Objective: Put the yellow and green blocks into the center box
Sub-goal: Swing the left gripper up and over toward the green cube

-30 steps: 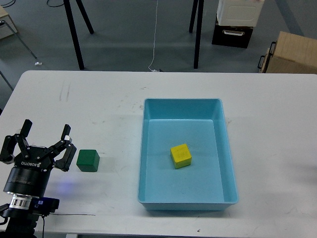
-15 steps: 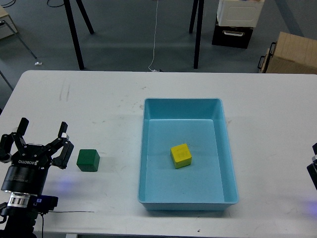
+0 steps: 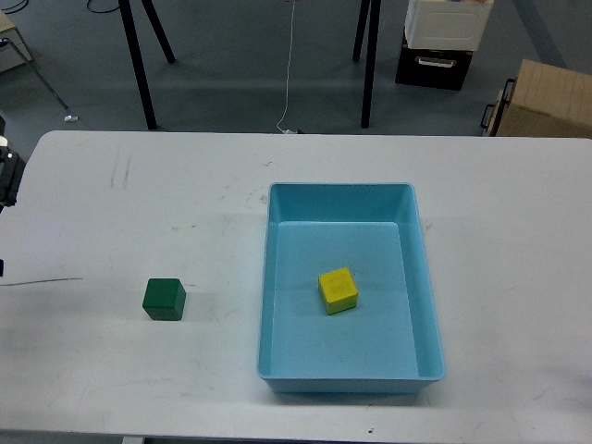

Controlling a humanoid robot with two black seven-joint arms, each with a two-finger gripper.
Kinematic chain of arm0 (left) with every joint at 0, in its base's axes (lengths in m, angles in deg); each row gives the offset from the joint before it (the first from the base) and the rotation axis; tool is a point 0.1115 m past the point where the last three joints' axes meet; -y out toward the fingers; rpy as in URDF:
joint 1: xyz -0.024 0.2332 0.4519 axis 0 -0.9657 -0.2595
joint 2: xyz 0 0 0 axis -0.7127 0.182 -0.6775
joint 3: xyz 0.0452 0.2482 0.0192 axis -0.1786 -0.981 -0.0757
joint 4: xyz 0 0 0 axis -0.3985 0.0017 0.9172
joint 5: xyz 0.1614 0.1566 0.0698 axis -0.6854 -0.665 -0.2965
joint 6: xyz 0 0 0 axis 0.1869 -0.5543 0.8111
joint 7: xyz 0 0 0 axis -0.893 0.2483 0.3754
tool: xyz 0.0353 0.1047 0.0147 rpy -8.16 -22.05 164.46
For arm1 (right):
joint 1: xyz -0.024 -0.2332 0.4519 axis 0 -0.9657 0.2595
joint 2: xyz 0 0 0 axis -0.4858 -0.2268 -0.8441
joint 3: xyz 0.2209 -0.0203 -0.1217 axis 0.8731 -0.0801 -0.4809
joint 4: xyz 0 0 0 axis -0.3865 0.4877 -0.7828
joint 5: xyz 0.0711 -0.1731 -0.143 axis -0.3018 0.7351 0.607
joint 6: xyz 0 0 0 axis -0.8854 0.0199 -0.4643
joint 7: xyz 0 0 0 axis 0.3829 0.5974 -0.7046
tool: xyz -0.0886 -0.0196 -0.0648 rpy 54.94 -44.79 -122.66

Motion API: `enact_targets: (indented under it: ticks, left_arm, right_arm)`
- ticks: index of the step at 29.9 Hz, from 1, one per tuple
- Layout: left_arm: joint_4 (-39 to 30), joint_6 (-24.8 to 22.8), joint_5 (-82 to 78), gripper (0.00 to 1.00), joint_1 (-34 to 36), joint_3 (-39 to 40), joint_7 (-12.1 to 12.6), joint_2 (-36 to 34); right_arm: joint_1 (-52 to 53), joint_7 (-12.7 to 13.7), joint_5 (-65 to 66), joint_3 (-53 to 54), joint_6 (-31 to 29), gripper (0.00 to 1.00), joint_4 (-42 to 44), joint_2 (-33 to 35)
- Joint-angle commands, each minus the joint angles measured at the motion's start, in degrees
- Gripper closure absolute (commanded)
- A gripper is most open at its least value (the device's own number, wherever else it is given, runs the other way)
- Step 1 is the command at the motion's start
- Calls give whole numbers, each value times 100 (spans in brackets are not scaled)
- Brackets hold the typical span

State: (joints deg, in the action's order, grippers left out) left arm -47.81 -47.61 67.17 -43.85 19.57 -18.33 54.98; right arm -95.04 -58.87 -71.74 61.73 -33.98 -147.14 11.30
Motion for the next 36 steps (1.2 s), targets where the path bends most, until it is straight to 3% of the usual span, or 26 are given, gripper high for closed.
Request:
enact_targets:
  ticks: [1, 8, 11, 16, 19, 23, 28, 32, 36]
  left_arm:
    - [197, 0, -84, 0, 710, -301, -52, -1195]
    - [303, 0, -593, 0, 2950, -2857, -70, -3507]
    - [312, 0, -865, 0, 3978, -3877, -61, -3948]
    - [303, 0, -1944, 0, 5842, -5801, 9, -4011]
    - [312, 0, -2832, 0, 7010, -6909, 10, -3844]
    - [303, 0, -3677, 0, 8698, -8508, 27, -3124]
    - [496, 0, -4248, 0, 10386, -10775, 89, -1772]
    - [812, 0, -4399, 0, 10793, -12104, 124, -690]
    - [927, 0, -4855, 0, 10732, -12914, 159, -153]
  right_arm:
    - [27, -1, 0, -2, 0, 0, 12, -40]
    - [159, -1, 0, -55, 0, 0, 12, -190]
    - [159, -1, -9, -64, 0, 0, 12, -198]
    - [159, -1, -18, -82, 0, 0, 12, -216]
    - [159, -1, -18, -108, 0, 0, 21, -216]
    - [159, -10, -18, -169, 0, 0, 21, -269]
    - [159, -1, -18, -169, 0, 0, 47, -251]
    - [159, -1, -18, -161, 0, 0, 170, -260]
    - [159, 8, -18, -204, 0, 0, 267, -260]
